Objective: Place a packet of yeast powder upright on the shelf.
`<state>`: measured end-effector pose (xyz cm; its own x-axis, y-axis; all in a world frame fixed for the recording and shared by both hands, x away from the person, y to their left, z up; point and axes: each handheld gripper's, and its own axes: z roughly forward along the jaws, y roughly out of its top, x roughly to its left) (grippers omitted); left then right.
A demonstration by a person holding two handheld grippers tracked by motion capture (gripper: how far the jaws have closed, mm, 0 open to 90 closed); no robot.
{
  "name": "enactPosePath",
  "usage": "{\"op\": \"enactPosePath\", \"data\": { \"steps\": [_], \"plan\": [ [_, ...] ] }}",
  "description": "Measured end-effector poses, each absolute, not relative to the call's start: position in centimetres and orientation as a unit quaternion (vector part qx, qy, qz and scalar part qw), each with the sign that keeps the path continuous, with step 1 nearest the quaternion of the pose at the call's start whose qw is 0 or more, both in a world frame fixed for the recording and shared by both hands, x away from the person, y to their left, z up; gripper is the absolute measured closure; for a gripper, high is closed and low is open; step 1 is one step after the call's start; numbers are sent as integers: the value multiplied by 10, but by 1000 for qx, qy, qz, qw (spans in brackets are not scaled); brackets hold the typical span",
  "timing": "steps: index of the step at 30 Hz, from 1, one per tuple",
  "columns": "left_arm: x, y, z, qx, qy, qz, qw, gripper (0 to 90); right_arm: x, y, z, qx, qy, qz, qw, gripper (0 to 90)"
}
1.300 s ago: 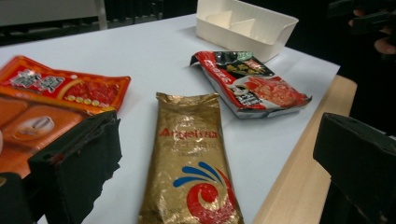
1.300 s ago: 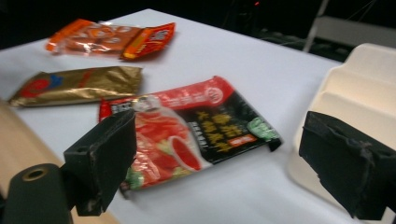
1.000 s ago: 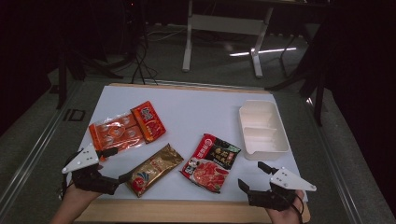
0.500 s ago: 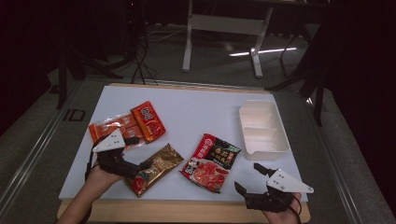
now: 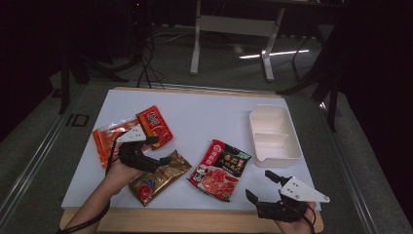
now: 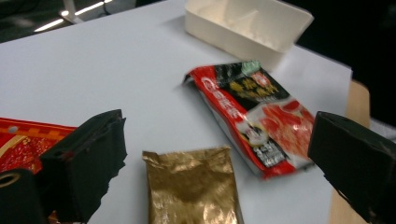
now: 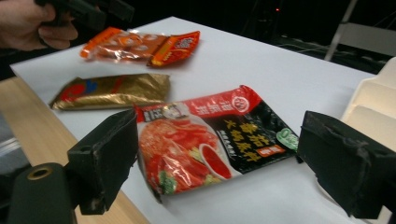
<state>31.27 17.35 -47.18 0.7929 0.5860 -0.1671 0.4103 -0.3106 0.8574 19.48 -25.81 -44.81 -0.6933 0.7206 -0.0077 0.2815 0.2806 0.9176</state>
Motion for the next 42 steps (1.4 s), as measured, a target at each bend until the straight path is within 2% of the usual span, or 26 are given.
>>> {"op": "enactPosePath", "data": {
  "steps": [3,5,6,8,9,11,14,15,16,18,19,21,23,24,25,27,29,37,39,42],
  "plan": [
    [320,169,-481,813,318,97,478,77,194,-260,-447,326,767,507,218,132],
    [327,168,-487,813,329,82,473,101,194,-260,-447,329,763,510,220,133],
    [330,166,-491,820,332,95,456,104,194,-260,-447,326,767,510,215,133],
    [338,165,-496,816,342,66,461,146,194,-259,-448,327,767,507,219,133],
    [340,162,-499,824,343,76,444,148,195,-259,-448,327,767,511,209,132],
    [347,158,-506,828,349,56,435,187,194,-258,-448,323,770,503,224,133],
    [352,150,-512,842,350,57,407,237,194,-259,-448,327,767,507,219,133],
    [355,149,-514,843,351,51,404,294,195,-259,-448,327,768,504,222,133],
    [357,147,-515,850,353,58,388,315,195,-260,-449,332,766,505,219,133],
    [362,145,-520,851,361,47,378,324,196,-261,-449,333,767,504,216,134],
    [362,144,-522,860,357,62,361,324,196,-261,-449,331,767,503,220,134],
    [366,145,-526,854,369,30,366,330,196,-261,-449,330,768,504,218,134],
    [365,142,-528,862,363,43,351,343,196,-261,-449,330,768,503,218,134],
    [369,141,-531,859,369,23,353,343,196,-260,-450,330,770,502,215,134],
    [368,138,-532,870,364,43,330,376,197,-259,-451,332,771,500,215,135],
    [371,136,-534,868,377,24,322,388,197,-259,-452,331,774,494,219,136],
    [368,130,-533,879,368,43,301,391,197,-258,-452,331,775,494,212,136],
    [368,104,-525,906,350,44,235,477,196,-255,-455,329,780,493,201,137],
    [367,102,-525,906,353,50,227,520,198,-254,-456,329,782,492,198,137],
    [365,101,-524,905,354,71,222,682,198,-253,-456,330,780,494,197,138]
  ]
}}
